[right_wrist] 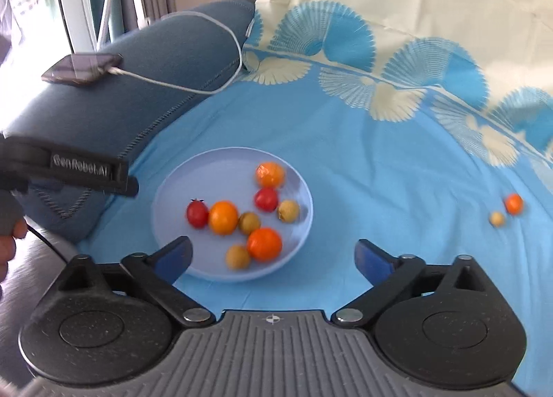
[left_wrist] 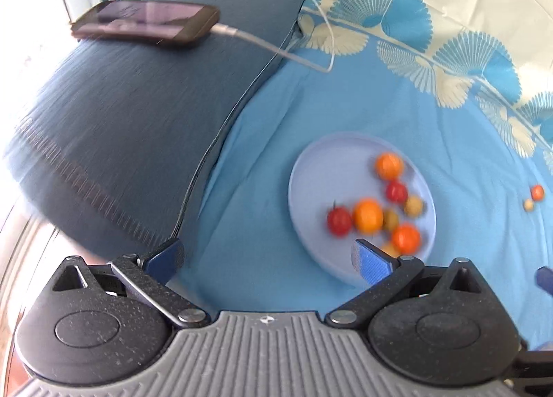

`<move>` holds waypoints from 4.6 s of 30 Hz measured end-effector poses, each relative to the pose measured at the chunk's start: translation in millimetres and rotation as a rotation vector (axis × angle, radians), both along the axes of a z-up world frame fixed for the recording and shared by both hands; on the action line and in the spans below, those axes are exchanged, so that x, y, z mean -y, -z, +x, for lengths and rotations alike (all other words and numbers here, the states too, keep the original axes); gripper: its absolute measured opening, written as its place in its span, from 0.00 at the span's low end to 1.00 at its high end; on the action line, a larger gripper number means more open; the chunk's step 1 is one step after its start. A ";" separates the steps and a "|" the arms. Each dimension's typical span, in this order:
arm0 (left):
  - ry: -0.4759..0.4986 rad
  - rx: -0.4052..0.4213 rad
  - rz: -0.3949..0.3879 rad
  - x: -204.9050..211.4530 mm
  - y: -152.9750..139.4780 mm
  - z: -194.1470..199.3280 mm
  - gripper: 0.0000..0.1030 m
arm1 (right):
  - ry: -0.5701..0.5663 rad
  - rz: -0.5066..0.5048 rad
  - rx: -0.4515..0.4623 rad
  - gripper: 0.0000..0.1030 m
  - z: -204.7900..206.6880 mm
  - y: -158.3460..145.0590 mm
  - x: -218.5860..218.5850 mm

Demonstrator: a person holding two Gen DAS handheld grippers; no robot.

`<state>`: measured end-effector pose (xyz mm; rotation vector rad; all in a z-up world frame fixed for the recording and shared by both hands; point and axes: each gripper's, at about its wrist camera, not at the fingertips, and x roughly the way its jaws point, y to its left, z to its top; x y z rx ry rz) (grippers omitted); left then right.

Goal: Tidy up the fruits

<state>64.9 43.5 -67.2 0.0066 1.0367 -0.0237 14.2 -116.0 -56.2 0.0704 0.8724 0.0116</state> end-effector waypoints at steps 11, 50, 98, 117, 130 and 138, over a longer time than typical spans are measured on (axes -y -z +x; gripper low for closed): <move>0.068 0.149 0.026 9.3 -47.3 -81.0 1.00 | 0.023 -0.093 0.185 0.99 -92.9 -58.3 -2.9; 0.119 0.216 0.087 28.1 -74.3 -137.6 1.00 | 0.056 -0.131 0.301 0.99 -171.9 -83.6 3.5; 0.897 0.089 0.165 491.1 138.1 82.5 1.00 | 0.562 -0.099 0.089 0.99 3.1 165.7 424.1; 1.095 0.156 0.061 500.0 140.2 97.6 0.25 | 0.194 -0.157 0.179 0.50 93.2 189.8 417.8; 0.787 0.070 0.050 384.5 46.3 50.1 0.26 | 0.568 -0.102 0.211 0.37 -5.0 114.6 412.3; 0.649 0.006 0.056 260.5 -10.3 -32.5 0.26 | 0.546 0.153 0.168 0.38 -128.6 52.9 301.6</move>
